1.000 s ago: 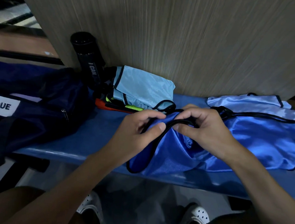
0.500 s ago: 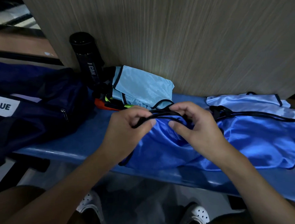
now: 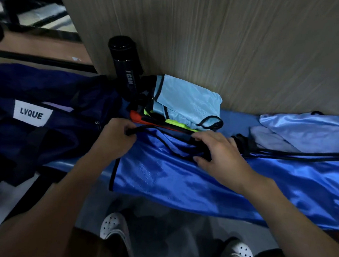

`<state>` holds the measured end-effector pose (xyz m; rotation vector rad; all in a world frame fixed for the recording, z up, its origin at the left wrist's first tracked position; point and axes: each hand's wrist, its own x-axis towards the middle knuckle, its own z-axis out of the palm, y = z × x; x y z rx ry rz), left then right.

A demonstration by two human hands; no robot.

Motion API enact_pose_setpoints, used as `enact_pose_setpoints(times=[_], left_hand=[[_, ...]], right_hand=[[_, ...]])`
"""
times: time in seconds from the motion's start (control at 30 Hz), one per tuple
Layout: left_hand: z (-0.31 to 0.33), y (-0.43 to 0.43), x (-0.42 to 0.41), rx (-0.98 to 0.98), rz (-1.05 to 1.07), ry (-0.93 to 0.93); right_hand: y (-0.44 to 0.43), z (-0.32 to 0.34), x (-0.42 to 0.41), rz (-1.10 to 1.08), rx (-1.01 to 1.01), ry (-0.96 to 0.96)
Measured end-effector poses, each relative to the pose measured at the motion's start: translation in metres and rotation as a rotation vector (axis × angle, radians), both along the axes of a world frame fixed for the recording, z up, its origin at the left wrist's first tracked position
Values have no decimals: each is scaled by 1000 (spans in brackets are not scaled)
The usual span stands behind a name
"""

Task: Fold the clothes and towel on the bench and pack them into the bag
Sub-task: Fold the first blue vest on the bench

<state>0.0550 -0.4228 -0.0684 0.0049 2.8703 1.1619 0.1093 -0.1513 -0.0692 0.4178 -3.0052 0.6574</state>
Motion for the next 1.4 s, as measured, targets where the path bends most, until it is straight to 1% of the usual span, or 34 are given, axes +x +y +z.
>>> enact_pose_setpoints(times=[0.1, 0.23, 0.33, 0.47, 0.5, 0.57, 0.6, 0.63, 0.7, 0.73, 0.77, 0.8, 0.87, 0.93, 1.03, 1.17, 1.23, 1.27, 1.33, 1.4], left_hand=[[-8, 3, -4, -26, -5, -50], [-12, 13, 2, -22, -4, -1], [-17, 14, 2, 4, 42, 14], [-26, 11, 1, -30, 103, -4], [-28, 10, 0, -57, 107, -6], [-32, 10, 1, -109, 95, -8], [-34, 11, 3, -147, 83, 17], [-36, 12, 5, -216, 65, 85], [-37, 20, 12, -384, -3, 280], [-36, 26, 15, -401, -66, 371], [-33, 33, 17, -373, -149, 432], [-31, 39, 20, -342, -242, 449], [-35, 45, 25, -314, -383, 422], [-44, 48, 28, -344, -453, 322], [-55, 50, 30, -512, -476, 173], [-63, 51, 31, -639, -486, 94], [-65, 52, 34, -655, -451, 92], [-64, 55, 36, -637, -426, 132], [-62, 61, 38, -535, -390, 244], [-63, 66, 39, -461, -379, 271]], right_hand=[[7, -5, 2, -48, 52, 45], [14, -13, 3, -72, 177, -24], [17, -20, 0, -79, 142, 4], [18, -19, -7, -174, 92, 144], [19, -18, -7, -179, 70, 149], [22, -16, -6, -159, 36, 64], [24, -17, -5, -134, 69, 10], [26, -19, -4, -117, 135, -19], [30, -24, -5, -107, 237, -53], [32, -26, -5, -113, 258, -48], [33, -26, -6, -117, 270, -39], [34, -27, -6, -125, 276, -22], [34, -29, -8, -156, 267, 14], [35, -32, -11, -206, 226, 68], [37, -38, -16, -289, 217, 182], [39, -38, -14, -363, 343, 353], [34, -30, -9, -322, 332, 435], [30, -28, -5, -264, 294, 445], [21, -30, 7, -158, 274, 385], [16, -42, 19, -130, 376, 251]])
